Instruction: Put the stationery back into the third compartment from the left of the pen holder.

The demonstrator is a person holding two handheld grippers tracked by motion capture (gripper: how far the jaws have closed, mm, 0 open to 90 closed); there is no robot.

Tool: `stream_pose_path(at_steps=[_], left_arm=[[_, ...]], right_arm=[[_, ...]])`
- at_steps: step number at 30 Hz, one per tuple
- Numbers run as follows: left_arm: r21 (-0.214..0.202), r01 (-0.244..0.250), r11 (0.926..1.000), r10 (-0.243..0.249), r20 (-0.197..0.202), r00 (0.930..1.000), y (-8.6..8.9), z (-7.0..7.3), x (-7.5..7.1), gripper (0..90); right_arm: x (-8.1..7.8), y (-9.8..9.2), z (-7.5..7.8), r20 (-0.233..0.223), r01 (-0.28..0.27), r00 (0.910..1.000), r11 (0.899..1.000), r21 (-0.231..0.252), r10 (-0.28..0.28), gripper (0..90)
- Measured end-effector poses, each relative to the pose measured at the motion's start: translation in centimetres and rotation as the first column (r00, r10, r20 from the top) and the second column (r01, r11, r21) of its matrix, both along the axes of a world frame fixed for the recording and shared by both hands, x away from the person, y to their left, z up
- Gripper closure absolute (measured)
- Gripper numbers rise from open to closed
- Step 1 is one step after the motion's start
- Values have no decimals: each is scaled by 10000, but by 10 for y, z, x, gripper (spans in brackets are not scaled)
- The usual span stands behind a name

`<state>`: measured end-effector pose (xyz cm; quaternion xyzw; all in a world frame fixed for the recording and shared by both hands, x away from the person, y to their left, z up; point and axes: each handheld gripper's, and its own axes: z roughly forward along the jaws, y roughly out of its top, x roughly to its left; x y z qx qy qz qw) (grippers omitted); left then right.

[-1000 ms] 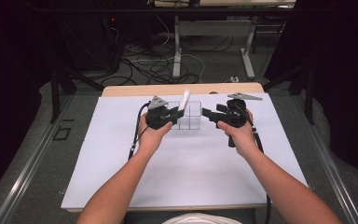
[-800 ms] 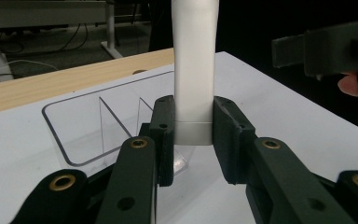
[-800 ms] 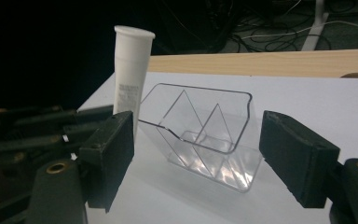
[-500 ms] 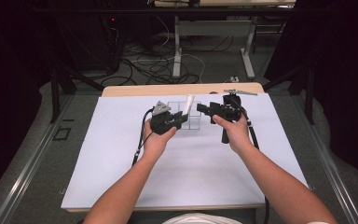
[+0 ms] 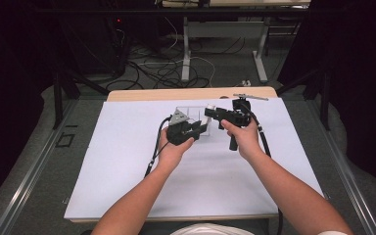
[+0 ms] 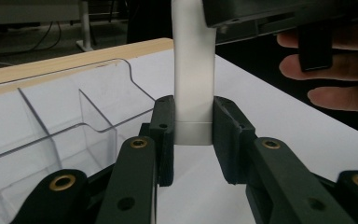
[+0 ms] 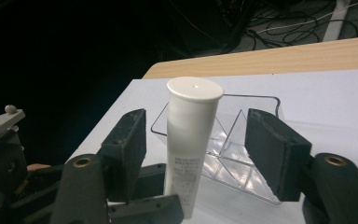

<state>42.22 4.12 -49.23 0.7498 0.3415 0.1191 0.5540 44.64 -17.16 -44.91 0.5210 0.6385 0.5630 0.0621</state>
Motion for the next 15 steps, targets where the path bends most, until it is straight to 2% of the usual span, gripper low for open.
stream_pose_path(at_steps=[4,5,10,15], left_arm=[[68,170,9998,-171,36,9998,-4,-1,-2,710],[82,187,9998,-187,26,9998,-5,-1,-3,710],[55,270,9996,-270,42,9996,-8,-2,-5,710],[71,330,9994,-330,36,9994,-9,-3,-6,710]], right_arm=[[2,-2,-1,-246,-28,9997,10000,15,28,458],[3,-2,-2,-257,106,9996,9999,122,-103,476],[4,-2,-4,-645,-74,9979,9991,406,100,554],[6,-1,-5,-868,82,9962,9969,781,-14,632]])
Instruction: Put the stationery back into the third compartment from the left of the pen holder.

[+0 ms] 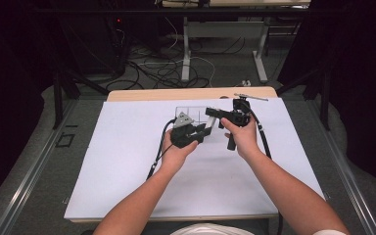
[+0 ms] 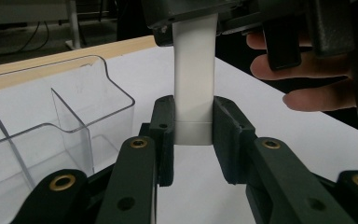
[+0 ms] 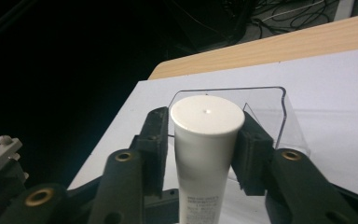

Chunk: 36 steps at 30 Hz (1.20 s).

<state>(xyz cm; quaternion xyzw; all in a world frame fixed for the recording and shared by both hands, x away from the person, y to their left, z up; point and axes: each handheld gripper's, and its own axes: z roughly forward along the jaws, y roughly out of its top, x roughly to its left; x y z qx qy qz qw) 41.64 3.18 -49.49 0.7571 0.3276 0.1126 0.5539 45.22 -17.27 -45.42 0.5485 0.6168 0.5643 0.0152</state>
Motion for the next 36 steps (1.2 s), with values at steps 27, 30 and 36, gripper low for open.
stream_pose_path(at_steps=[27,30,36], left_arm=[[-31,-49,10000,48,-310,9995,5,-3,1,639],[14,-178,9998,178,-289,9994,8,-1,1,602],[120,-490,9987,492,-225,9985,16,3,0,511]], right_arm=[[2,8,1,136,-173,9997,9986,-502,180,664],[2,11,3,275,-215,9993,9971,-734,236,664],[3,15,9,654,-194,9975,9940,-1080,266,664]])
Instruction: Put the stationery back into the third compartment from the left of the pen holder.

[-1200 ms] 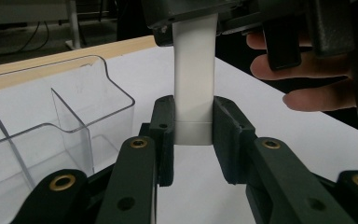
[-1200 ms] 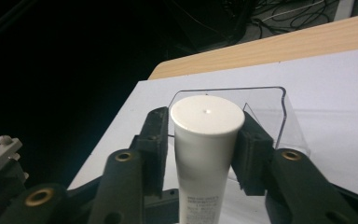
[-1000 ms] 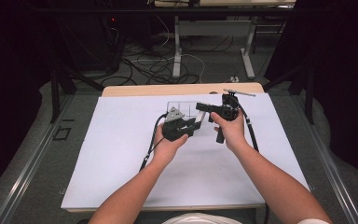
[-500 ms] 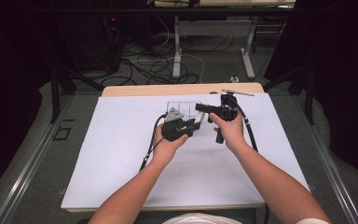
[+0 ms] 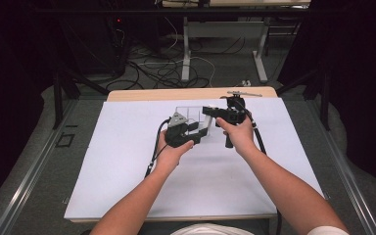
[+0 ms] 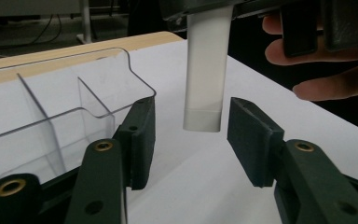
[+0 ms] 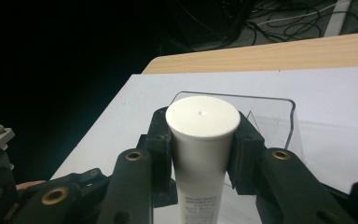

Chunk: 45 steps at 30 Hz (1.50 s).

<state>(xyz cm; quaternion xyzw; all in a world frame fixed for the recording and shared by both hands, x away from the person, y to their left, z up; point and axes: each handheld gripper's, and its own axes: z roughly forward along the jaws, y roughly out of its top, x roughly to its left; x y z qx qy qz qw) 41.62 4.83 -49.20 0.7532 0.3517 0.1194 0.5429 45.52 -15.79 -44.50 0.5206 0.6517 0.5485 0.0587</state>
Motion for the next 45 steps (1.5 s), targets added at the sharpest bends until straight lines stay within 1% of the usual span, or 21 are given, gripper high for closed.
stream_pose_path(at_steps=[3,6,9,10,16,17,19,20,24,27,29,33,35,36,37,38,40,41,42,43,45], left_arm=[[208,-270,9994,267,163,9995,5,3,-2,476],[260,-524,9983,520,158,9985,10,5,-5,446],[381,-794,9961,785,266,9966,17,8,-7,423],[477,-882,9950,866,342,9957,20,9,-7,423],[426,-1445,9886,1421,554,9883,38,11,-9,408],[492,-1508,9873,1478,595,9872,41,12,-9,407],[654,-1782,9818,1731,774,9819,49,13,-10,404],[644,-1885,9800,1834,777,9800,53,14,-10,404],[484,-2258,9730,2228,599,9730,67,14,-11,389],[561,-2460,9676,2429,571,9684,75,12,-11,341],[611,-2631,9628,2602,504,9642,81,10,-10,282],[752,-3025,9502,3003,395,9530,91,7,-7,171],[810,-3283,9411,3267,327,9445,96,7,-6,158],[808,-3395,9371,3378,340,9406,98,6,-5,155],[924,-3463,9335,3446,346,9381,100,5,-5,152],[884,-3511,9321,3497,315,9363,102,5,-4,136],[707,-3553,9321,3551,156,9347,105,4,-3,63],[774,-3495,9337,3490,208,9369,107,3,-2,19],[754,-3454,9354,3450,185,9384,109,3,-2,0],[685,-3406,9377,3411,53,9400,110,3,-2,3],[666,-3354,9397,3363,-35,9417,112,2,-1,3]], right_arm=[[1,2,4,140,-24,9999,10000,-95,26,664],[1,3,9,232,-95,9997,9995,-300,102,664],[3,5,14,424,-100,9990,9986,-520,122,664],[3,6,15,524,-35,9986,9987,-504,62,664],[7,7,22,814,33,9967,9954,-957,45,665],[8,8,23,848,74,9964,9947,-1021,13,664],[10,8,24,985,108,9951,9927,-1205,12,665],[10,9,25,1063,174,9943,9924,-1220,-44,664],[15,12,27,1507,316,9886,9869,-1580,-75,664],[19,16,27,1702,424,9854,9817,-1858,-104,664],[21,18,27,1840,532,9828,9776,-2036,-152,664],[26,23,25,2074,638,9782,9682,-2419,-126,664],[28,25,24,2131,641,9770,9617,-2666,-61,664],[29,26,24,2179,655,9760,9608,-2694,-54,664],[30,27,23,2215,649,9752,9592,-2752,-25,664],[31,27,22,2192,665,9757,9588,-2763,-45,664],[33,29,19,2150,694,9766,9562,-2844,-70,664],[34,29,18,2171,715,9761,9536,-2924,-66,664],[35,30,16,2145,702,9767,9528,-2955,-54,664],[35,31,15,2161,747,9763,9493,-3055,-73,664],[37,31,13,2086,749,9780,9497,-3041,-103,664]])
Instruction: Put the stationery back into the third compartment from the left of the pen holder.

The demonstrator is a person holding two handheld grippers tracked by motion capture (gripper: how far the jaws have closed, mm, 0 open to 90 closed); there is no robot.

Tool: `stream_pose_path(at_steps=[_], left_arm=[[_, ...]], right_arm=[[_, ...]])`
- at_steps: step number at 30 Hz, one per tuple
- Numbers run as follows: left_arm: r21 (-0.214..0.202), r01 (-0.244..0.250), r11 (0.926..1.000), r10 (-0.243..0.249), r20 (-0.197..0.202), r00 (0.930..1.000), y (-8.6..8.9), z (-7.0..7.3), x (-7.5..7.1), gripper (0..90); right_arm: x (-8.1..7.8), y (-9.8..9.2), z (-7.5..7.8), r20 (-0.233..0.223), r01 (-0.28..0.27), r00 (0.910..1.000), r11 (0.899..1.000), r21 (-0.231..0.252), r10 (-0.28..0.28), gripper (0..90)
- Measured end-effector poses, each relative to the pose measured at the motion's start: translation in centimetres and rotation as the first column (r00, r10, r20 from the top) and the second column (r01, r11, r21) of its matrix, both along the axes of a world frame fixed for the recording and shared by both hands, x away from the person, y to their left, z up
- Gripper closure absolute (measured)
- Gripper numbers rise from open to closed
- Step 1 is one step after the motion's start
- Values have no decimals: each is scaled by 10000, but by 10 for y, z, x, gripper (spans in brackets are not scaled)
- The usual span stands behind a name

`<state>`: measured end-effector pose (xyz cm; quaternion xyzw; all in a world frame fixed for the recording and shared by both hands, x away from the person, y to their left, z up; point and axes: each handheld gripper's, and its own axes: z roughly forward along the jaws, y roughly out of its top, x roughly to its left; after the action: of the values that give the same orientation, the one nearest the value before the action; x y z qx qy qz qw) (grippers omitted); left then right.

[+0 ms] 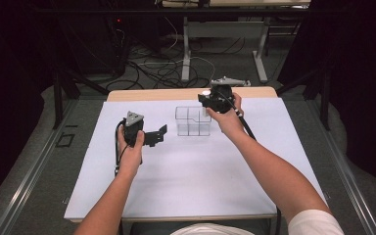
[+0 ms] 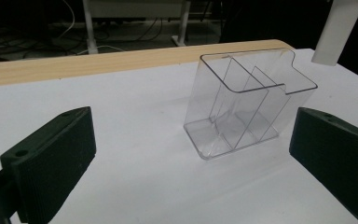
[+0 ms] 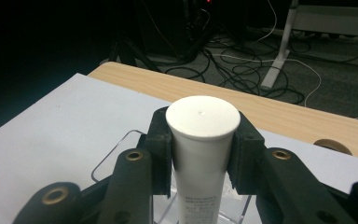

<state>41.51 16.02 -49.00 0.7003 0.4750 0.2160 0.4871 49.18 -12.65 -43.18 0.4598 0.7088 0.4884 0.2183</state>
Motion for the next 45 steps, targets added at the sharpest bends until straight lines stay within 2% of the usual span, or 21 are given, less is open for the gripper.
stream_pose_path(at_steps=[1,2,5,8,10,18,31,45], left_arm=[[82,-51,10000,51,81,10000,1,-1,1,3],[83,-189,9998,190,-24,9998,1,-1,1,4],[537,-282,9982,292,-191,9994,2,-3,3,9],[588,-405,9974,426,-340,9985,3,-4,3,13],[290,-461,9985,471,-340,9983,3,-4,3,14],[55,-447,9990,450,-475,9979,3,-3,3,14],[69,-542,9985,546,-579,9968,5,-5,4,14],[20,-618,9981,618,-629,9961,5,-6,4,14]], right_arm=[[1,1,-1,-7,15,10000,10000,5,-15,664],[1,1,-2,-1,13,10000,10000,-42,-13,664],[3,3,-6,-33,63,10000,9999,-104,-64,664],[5,6,-10,-57,108,9999,9998,-192,-109,664],[6,8,-13,-95,95,9999,9996,-277,-97,664],[9,11,-20,-155,97,9998,9988,-476,-104,664],[12,11,-29,-316,205,9993,9983,-549,-223,664],[13,12,-36,-462,172,9987,9964,-834,-211,664]])
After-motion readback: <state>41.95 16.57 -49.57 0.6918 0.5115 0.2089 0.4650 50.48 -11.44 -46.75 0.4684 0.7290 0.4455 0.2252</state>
